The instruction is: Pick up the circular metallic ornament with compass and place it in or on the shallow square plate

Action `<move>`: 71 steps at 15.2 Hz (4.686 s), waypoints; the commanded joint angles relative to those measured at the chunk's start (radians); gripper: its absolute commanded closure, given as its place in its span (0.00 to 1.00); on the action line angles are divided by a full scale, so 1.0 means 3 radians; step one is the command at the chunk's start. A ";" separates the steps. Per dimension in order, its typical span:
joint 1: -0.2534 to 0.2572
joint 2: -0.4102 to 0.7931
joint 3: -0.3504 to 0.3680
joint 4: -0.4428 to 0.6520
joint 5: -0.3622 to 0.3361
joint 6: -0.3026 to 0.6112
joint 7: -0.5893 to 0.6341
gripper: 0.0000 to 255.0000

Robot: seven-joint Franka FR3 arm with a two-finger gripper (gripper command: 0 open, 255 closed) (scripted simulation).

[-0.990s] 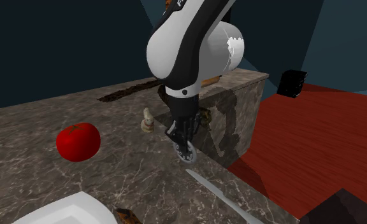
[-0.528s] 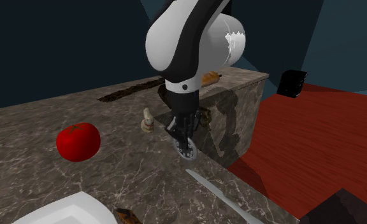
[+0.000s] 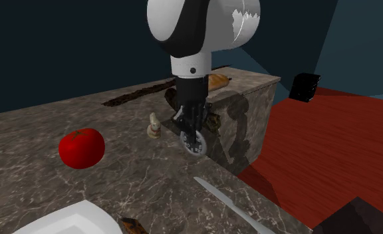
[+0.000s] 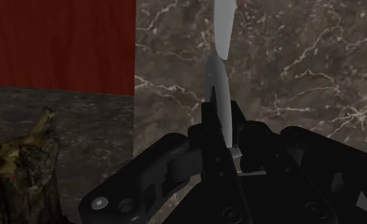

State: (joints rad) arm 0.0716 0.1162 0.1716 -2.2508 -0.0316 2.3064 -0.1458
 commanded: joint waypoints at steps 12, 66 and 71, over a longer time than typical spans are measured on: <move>0.0254 -0.0268 0.0247 0.0041 0.0091 -0.0307 0.0439 1.00; 0.1318 0.0713 0.0906 0.0806 -0.0354 -0.0172 0.2393 0.00; 0.1293 0.0600 0.0934 0.0876 -0.0286 -0.0343 0.2349 0.00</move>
State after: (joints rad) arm 0.4596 0.2967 0.4514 -1.9907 -0.1182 2.2071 0.5592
